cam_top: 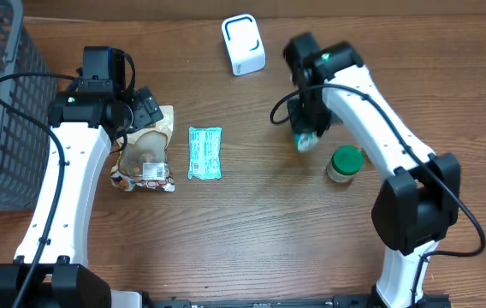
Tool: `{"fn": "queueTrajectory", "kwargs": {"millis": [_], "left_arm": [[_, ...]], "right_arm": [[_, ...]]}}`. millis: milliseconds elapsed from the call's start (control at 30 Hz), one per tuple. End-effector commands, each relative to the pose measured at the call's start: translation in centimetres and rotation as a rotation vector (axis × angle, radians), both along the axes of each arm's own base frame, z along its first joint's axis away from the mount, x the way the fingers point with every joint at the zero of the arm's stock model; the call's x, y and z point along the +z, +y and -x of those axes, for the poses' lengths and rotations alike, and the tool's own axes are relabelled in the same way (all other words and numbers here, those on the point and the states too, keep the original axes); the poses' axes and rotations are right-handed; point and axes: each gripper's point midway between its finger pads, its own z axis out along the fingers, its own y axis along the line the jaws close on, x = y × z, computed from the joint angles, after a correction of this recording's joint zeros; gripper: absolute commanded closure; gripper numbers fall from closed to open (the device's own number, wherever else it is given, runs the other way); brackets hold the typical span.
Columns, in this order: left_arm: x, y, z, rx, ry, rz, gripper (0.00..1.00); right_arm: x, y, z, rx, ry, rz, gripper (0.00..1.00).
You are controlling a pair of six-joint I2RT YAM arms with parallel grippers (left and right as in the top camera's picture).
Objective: Scan the item barcode
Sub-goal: 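Move the tissue pack down to table right and release it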
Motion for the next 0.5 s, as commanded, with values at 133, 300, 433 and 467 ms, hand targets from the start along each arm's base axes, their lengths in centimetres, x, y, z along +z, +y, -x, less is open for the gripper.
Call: {"fn": "queueTrajectory", "kwargs": {"millis": [133,300,433,467], "left_arm": [[0.2,0.1,-0.2,-0.003,-0.006,-0.002,0.01],[0.2,0.1,-0.2,-0.003,-0.006,-0.002,0.01],[0.2,0.1,-0.2,-0.003,-0.006,-0.002,0.01],[0.2,0.1,-0.2,-0.003,-0.006,-0.002,0.01]], "right_arm": [[-4.0,-0.9,1.3,-0.026,0.033,0.037,0.96],[-4.6,-2.8,1.3,-0.074,0.006,0.138,0.94],[-4.6,-2.9,1.2,-0.075,-0.001,0.145,0.71],[-4.6,-2.8,1.1,-0.075,-0.004,0.144,0.65]]}}
